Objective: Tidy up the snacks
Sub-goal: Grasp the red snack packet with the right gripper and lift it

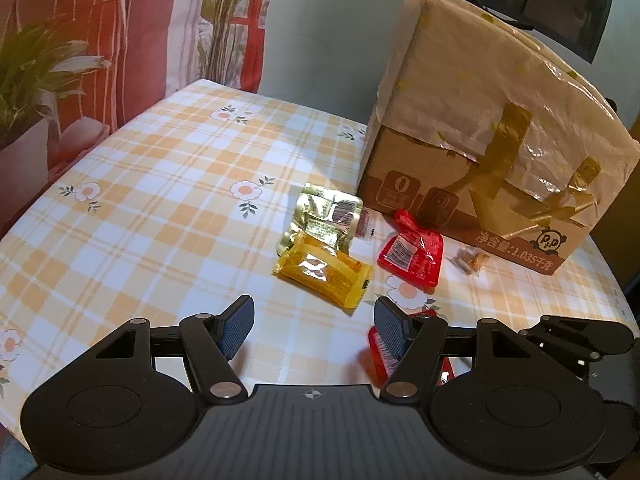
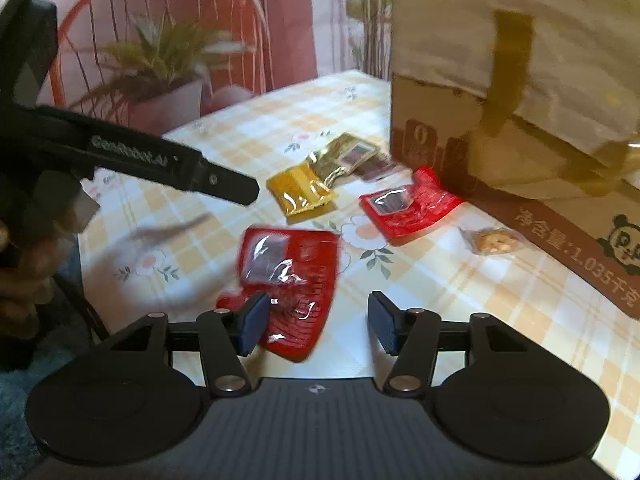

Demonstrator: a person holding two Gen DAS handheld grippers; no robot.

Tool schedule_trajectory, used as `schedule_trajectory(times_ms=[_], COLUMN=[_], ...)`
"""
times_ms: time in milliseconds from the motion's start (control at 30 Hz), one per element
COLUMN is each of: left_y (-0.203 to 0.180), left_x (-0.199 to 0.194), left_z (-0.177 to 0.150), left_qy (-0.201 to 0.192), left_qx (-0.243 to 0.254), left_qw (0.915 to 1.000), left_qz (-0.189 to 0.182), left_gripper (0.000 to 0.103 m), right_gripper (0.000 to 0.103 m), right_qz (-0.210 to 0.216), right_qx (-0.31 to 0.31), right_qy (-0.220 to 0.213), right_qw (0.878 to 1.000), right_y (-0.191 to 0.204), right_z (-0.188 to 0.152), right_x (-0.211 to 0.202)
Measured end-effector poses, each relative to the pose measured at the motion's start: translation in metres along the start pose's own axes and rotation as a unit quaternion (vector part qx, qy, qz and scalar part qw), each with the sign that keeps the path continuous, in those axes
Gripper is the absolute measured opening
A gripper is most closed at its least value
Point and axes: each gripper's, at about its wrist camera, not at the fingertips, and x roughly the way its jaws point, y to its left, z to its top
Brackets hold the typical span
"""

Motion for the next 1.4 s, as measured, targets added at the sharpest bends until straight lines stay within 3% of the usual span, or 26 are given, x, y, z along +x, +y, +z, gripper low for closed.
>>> schedule_trajectory(times_ms=[200, 400, 533, 833, 933, 1000, 1067, 1233, 1300, 1333, 1400], left_y=[0.003, 0.005, 0.009, 0.016, 0.015, 0.014, 0.013, 0.011, 0.009, 0.008, 0.007], left_x=[-0.001, -0.003, -0.004, -0.001, 0.0, 0.001, 0.002, 0.005, 0.007, 0.008, 0.01], left_z=[0.002, 0.0, 0.0, -0.002, -0.003, -0.004, -0.004, -0.006, -0.006, -0.006, -0.005], left_qy=[-0.004, -0.008, -0.011, -0.008, -0.007, -0.005, -0.003, 0.004, 0.007, 0.008, 0.008], left_qx=[-0.011, -0.015, -0.022, -0.038, -0.037, -0.035, -0.034, -0.026, -0.023, -0.02, -0.013], left_qw=[0.9999, 0.9999, 0.9997, 0.9992, 0.9992, 0.9993, 0.9993, 0.9995, 0.9996, 0.9996, 0.9997], left_qz=[0.004, 0.003, 0.005, 0.012, 0.012, 0.013, 0.014, 0.017, 0.018, 0.018, 0.018], left_gripper=[0.068, 0.068, 0.068, 0.068, 0.068, 0.068, 0.068, 0.068, 0.068, 0.068, 0.068], right_gripper=[0.058, 0.059, 0.067, 0.078, 0.077, 0.072, 0.061, 0.054, 0.047, 0.036, 0.033], right_qz=[0.016, 0.034, 0.042, -0.013, -0.015, -0.019, -0.022, -0.03, -0.025, -0.024, -0.033], right_qx=[0.027, 0.088, 0.1, -0.038, -0.037, -0.034, -0.03, -0.026, -0.017, -0.012, -0.011], right_qy=[-0.02, 0.016, 0.031, 0.056, 0.044, 0.039, 0.03, 0.01, -0.005, -0.013, -0.02], right_qw=[0.999, 0.995, 0.994, 0.998, 0.998, 0.998, 0.999, 0.999, 1.0, 1.0, 0.999], right_y=[-0.003, -0.01, -0.008, 0.034, 0.031, 0.028, 0.024, 0.017, 0.013, 0.011, 0.007], right_z=[0.009, 0.015, 0.022, 0.023, 0.016, 0.012, 0.01, 0.004, 0.003, 0.003, 0.003], right_x=[-0.007, 0.002, 0.011, 0.033, 0.029, 0.026, 0.022, 0.013, 0.008, 0.005, 0.001])
